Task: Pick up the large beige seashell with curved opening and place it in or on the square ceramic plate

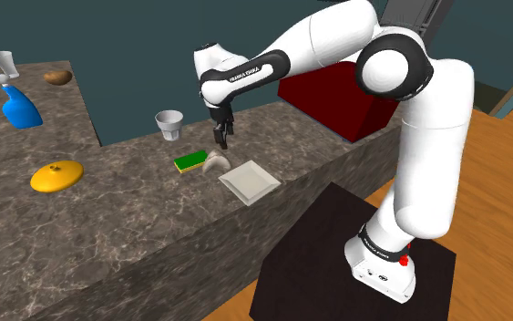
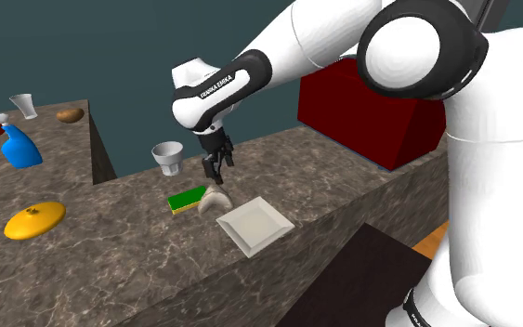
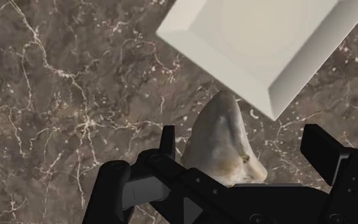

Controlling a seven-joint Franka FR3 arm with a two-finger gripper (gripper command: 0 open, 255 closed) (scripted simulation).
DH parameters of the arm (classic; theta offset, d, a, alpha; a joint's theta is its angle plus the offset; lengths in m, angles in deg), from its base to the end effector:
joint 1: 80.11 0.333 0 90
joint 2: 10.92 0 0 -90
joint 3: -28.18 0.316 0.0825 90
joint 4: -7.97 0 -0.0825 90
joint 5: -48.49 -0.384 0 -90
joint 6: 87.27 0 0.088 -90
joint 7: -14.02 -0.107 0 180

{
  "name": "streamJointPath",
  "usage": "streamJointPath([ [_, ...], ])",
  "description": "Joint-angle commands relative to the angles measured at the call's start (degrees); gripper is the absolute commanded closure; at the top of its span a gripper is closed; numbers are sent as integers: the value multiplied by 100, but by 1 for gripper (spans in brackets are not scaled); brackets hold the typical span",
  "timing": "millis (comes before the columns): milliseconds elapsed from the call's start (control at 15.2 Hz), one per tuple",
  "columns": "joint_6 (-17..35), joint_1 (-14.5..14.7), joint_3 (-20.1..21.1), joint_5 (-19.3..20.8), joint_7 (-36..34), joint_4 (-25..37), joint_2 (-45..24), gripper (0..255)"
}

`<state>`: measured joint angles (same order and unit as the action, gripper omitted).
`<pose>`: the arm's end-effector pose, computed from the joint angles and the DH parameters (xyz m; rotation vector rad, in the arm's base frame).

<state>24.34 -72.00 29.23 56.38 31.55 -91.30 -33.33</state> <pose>0.6286 0.0911 0.3420 2.9214 0.7883 -0.2783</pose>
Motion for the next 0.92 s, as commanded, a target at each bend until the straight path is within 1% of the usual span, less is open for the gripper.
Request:
streamJointPath([
  [0,-40,66,46,77,115,462,-491,0],
  [132,-118,143,89,155,226,934,-953,0],
  [198,-135,158,95,168,246,1022,-1036,0],
  [660,379,119,67,207,216,658,-1184,0],
  [858,379,119,68,208,216,658,-1184,0],
])
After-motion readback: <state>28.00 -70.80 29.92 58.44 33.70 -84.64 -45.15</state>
